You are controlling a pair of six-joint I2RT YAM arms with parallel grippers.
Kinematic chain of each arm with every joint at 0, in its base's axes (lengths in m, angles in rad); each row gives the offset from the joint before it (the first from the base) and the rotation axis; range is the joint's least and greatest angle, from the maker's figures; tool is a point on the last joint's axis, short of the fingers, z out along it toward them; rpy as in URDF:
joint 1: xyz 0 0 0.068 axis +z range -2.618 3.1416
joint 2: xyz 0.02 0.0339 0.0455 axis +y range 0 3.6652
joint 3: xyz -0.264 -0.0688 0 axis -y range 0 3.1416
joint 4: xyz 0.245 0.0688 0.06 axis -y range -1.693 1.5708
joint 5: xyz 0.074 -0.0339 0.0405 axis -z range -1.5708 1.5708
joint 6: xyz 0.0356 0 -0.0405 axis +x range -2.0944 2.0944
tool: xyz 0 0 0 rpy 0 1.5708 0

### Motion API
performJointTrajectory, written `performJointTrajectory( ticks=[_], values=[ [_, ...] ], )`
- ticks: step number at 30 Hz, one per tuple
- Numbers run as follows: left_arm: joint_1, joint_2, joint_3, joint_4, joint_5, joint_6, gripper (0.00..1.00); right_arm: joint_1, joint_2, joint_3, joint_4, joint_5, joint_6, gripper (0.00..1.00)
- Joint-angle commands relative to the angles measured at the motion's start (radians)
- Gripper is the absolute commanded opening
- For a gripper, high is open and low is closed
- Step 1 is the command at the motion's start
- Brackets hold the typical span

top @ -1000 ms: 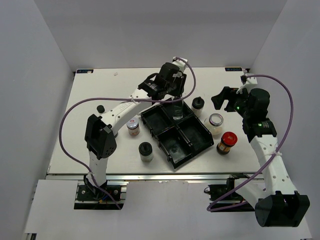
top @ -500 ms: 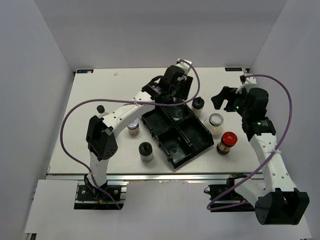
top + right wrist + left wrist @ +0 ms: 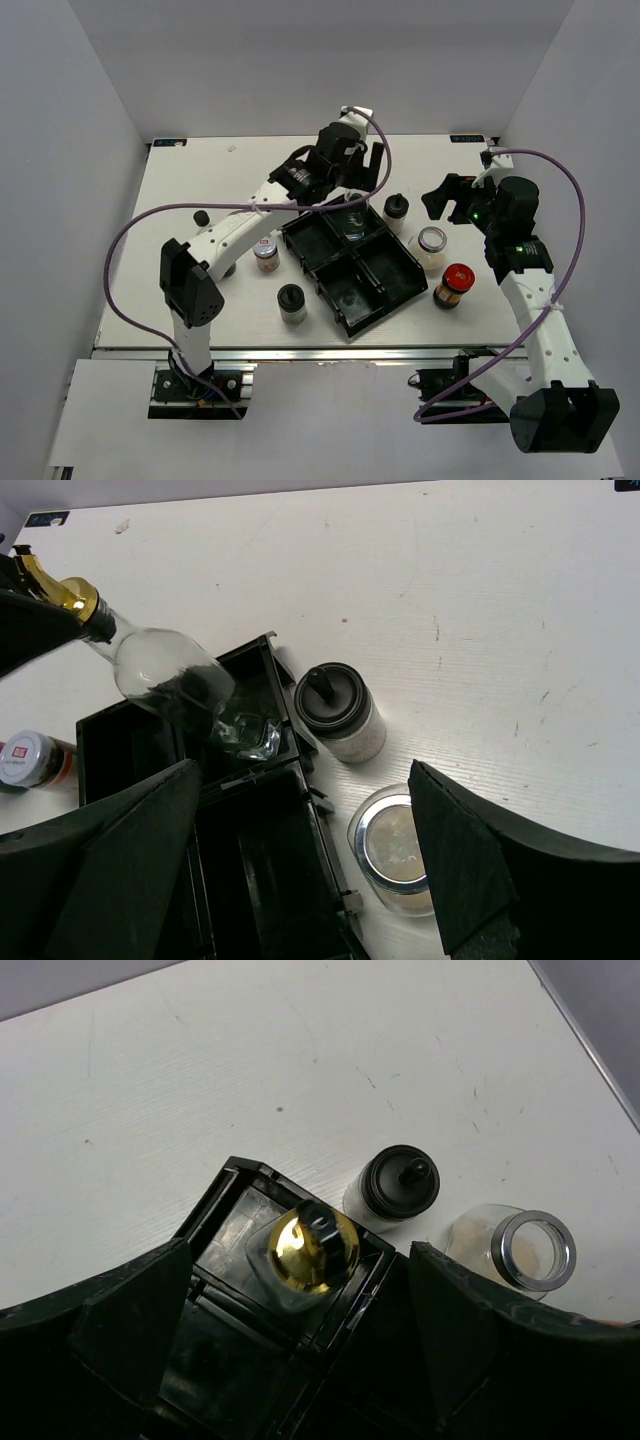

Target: Organize the condiment bottles

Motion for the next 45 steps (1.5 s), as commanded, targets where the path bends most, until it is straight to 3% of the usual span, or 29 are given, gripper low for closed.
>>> performJointTrajectory(
  ticks=[1, 5, 8, 13, 16, 20, 25, 27, 32, 37, 45],
  values=[
    [-0.002, -0.138, 0.054, -0.048, -0.071, -0.038, 0.98, -0.003, -0.021, 0.005, 0.015, -0.035, -0.019, 0.89],
    [-0.002, -0.277, -0.067, -0.08, -0.169, -0.083, 0.98, -0.003, -0.024, 0.004, 0.014, -0.038, -0.026, 0.89],
    [-0.002, -0.441, -0.24, -0.111, -0.259, -0.142, 0.98, -0.003, -0.022, 0.004, 0.008, -0.032, -0.029, 0.89],
    [-0.002, -0.728, -0.507, -0.195, -0.371, -0.296, 0.98, -0.003, -0.019, 0.005, 0.002, -0.024, -0.033, 0.89],
    [-0.001, -0.84, -0.59, -0.307, -0.436, -0.409, 0.98, -0.003, -0.016, 0.008, -0.005, -0.013, -0.032, 0.89],
    [-0.002, -0.92, -0.689, -0.48, -0.578, -0.573, 0.98, -0.003, -0.013, -0.001, 0.008, -0.036, -0.027, 0.89],
    [-0.001, -0.963, -0.773, -0.526, -0.652, -0.665, 0.98, -0.003, -0.007, 0.004, 0.0, -0.027, -0.038, 0.89],
    [0.002, -0.957, -0.773, -0.565, -0.752, -0.739, 0.98, -0.003, -0.007, 0.005, -0.003, -0.024, -0.039, 0.89],
    [0.111, -0.929, -0.779, -0.43, -0.723, -0.606, 0.98, -0.003, 0.004, 0.002, 0.002, -0.023, -0.046, 0.89],
    [0.341, -0.85, -0.799, -0.286, -0.522, -0.482, 0.98, -0.003, 0.013, 0.013, -0.012, 0.002, -0.055, 0.89],
    [0.397, -0.751, -0.773, -0.165, -0.47, -0.383, 0.98, -0.003, 0.015, 0.005, 0.0, 0.011, -0.062, 0.89]
  ],
)
